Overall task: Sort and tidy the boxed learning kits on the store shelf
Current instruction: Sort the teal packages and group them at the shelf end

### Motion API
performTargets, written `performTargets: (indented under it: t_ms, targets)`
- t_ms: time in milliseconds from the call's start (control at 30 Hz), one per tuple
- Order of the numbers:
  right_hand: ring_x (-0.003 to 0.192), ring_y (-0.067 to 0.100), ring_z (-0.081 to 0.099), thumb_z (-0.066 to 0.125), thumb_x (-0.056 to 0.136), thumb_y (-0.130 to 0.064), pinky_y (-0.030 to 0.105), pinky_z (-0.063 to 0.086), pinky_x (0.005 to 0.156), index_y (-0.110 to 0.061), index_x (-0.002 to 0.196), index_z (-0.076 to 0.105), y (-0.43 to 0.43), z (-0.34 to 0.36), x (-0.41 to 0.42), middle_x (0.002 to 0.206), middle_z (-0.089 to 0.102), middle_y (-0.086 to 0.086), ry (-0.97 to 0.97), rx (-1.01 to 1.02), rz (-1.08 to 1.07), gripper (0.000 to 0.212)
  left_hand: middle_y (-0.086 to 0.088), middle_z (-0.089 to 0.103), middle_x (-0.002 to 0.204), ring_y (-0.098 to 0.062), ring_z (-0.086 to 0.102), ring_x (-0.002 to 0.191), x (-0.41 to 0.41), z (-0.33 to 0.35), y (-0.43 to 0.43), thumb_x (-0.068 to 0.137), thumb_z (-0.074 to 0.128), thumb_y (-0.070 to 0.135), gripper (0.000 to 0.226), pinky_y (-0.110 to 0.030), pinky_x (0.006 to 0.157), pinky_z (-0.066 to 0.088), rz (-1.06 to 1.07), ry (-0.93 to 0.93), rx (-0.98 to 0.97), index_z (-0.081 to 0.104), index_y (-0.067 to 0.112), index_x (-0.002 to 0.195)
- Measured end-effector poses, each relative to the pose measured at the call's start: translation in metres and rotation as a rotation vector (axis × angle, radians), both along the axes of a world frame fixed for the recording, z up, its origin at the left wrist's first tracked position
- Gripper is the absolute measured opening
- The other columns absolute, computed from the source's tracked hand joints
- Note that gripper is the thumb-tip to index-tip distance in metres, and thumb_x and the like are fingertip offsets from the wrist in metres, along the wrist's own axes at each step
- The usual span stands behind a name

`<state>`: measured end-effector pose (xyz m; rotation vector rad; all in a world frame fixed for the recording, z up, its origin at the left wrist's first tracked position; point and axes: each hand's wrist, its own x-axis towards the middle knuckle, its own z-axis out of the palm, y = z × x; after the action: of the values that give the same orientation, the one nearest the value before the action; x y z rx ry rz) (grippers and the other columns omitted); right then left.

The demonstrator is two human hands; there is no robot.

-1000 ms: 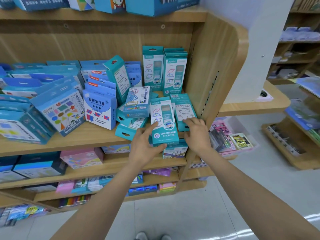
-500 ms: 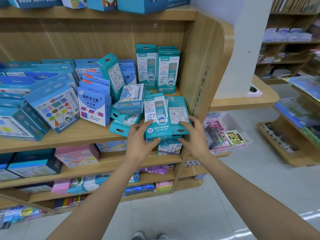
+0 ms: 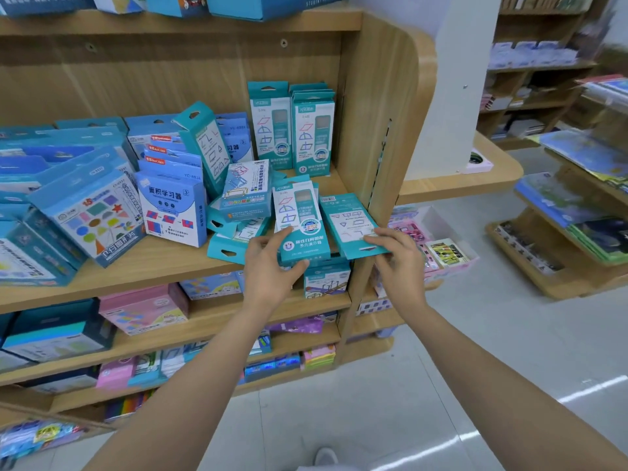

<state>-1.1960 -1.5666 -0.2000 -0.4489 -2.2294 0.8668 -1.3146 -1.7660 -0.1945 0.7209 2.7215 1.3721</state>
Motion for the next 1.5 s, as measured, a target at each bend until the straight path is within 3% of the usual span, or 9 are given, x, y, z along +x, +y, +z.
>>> performTargets:
  t_ms: [300, 500, 700, 867, 1033, 1167, 1267, 1367, 1500]
  targets:
    - [0.117, 0.013, 0.053, 0.059, 0.086, 0.006, 0.028, 0.054, 0.086, -0.015, 0.107, 0.073, -0.010, 0.035, 0.024, 0.116, 0.064, 0.001, 0.126, -0.198, 0.049, 0.033, -0.016, 0.033, 0.137, -0.030, 0.037, 0.128, -0.001, 0.001, 0.013, 0.084, 0.069, 0.037, 0.066, -0.041, 0.102, 0.042, 0.003, 0.069, -0.164, 0.040, 0.026, 0.143]
    - [0.110, 0.020, 0.059, 0.060, 0.086, 0.002, 0.048, 0.053, 0.089, -0.021, 0.106, 0.071, -0.010, 0.053, 0.024, 0.108, 0.067, -0.002, 0.233, -0.243, 0.056, 0.032, -0.011, 0.037, 0.139, -0.025, 0.036, 0.124, 0.015, 0.020, 0.021, 0.083, 0.071, 0.028, 0.067, -0.039, 0.103, 0.038, -0.148, 0.368, -0.042, 0.040, 0.032, 0.142]
    - [0.104, 0.022, 0.061, 0.064, 0.090, -0.019, 0.047, 0.056, 0.083, -0.025, 0.112, 0.068, -0.016, 0.077, 0.029, 0.108, 0.065, -0.008, 0.259, -0.301, 0.044, 0.023, 0.003, 0.062, 0.101, -0.022, 0.053, 0.098, 0.021, 0.053, 0.065, 0.089, 0.064, 0.032, 0.024, -0.030, 0.075, 0.039, -0.342, 0.244, 0.106, 0.062, 0.022, 0.111]
    - [0.116, 0.011, 0.055, 0.068, 0.086, -0.030, 0.026, 0.050, 0.095, -0.031, 0.138, 0.037, -0.006, 0.082, 0.033, 0.135, 0.051, -0.006, 0.122, -0.340, 0.122, 0.060, 0.009, 0.069, 0.103, -0.005, 0.064, 0.090, 0.022, 0.068, 0.064, 0.089, 0.064, 0.032, 0.026, -0.031, 0.078, 0.054, -0.376, -0.007, 0.412, 0.062, 0.021, 0.112]
    - [0.102, 0.019, 0.066, 0.074, 0.082, -0.029, 0.040, 0.057, 0.083, -0.017, 0.120, 0.056, -0.007, 0.070, 0.009, 0.110, 0.069, -0.002, -0.061, -0.410, 0.135, 0.044, 0.000, 0.071, 0.102, -0.010, 0.067, 0.090, 0.007, 0.086, 0.053, 0.091, 0.063, 0.027, 0.028, -0.025, 0.073, 0.054, -0.343, -0.168, 0.540, 0.058, 0.019, 0.118]
    - [0.090, 0.024, 0.070, 0.079, 0.075, -0.037, 0.049, 0.058, 0.077, -0.017, 0.108, 0.065, -0.014, 0.075, -0.038, 0.098, 0.072, 0.006, -0.081, -0.581, 0.094, 0.041, 0.002, 0.063, 0.108, -0.010, 0.058, 0.096, -0.019, 0.073, 0.018, 0.098, 0.048, 0.033, 0.029, -0.024, 0.081, 0.046, -0.116, -0.051, 0.314, 0.058, 0.016, 0.120]
    - [0.075, 0.017, 0.067, 0.081, 0.070, -0.045, 0.037, 0.056, 0.072, -0.016, 0.085, 0.067, -0.021, 0.069, -0.076, 0.080, 0.069, 0.001, -0.217, -0.596, 0.011, 0.036, -0.002, 0.062, 0.112, -0.020, 0.058, 0.104, -0.028, 0.060, -0.008, 0.099, 0.046, 0.027, 0.031, -0.029, 0.084, 0.044, -0.059, -0.062, 0.077, 0.057, 0.011, 0.124]
    - [0.049, 0.019, 0.038, 0.074, 0.081, -0.040, 0.031, 0.027, 0.055, -0.013, 0.057, 0.044, -0.029, 0.058, -0.098, 0.052, 0.040, 0.005, -0.341, -0.522, -0.031, 0.046, -0.005, 0.061, 0.123, -0.022, 0.057, 0.113, -0.030, 0.053, -0.015, 0.099, 0.046, 0.029, 0.038, -0.029, 0.088, 0.041, -0.093, -0.197, -0.045, 0.052, 0.010, 0.131]
    - [0.080, 0.024, 0.061, 0.065, 0.085, -0.050, 0.034, 0.044, 0.065, -0.012, 0.093, 0.066, -0.031, 0.064, -0.101, 0.088, 0.065, 0.009, -0.498, -0.411, 0.033, 0.038, 0.005, 0.054, 0.090, -0.022, 0.052, 0.093, -0.032, 0.051, -0.009, 0.099, 0.045, 0.034, 0.013, -0.034, 0.082, 0.040, -0.133, -0.355, -0.074, 0.054, 0.026, 0.095]
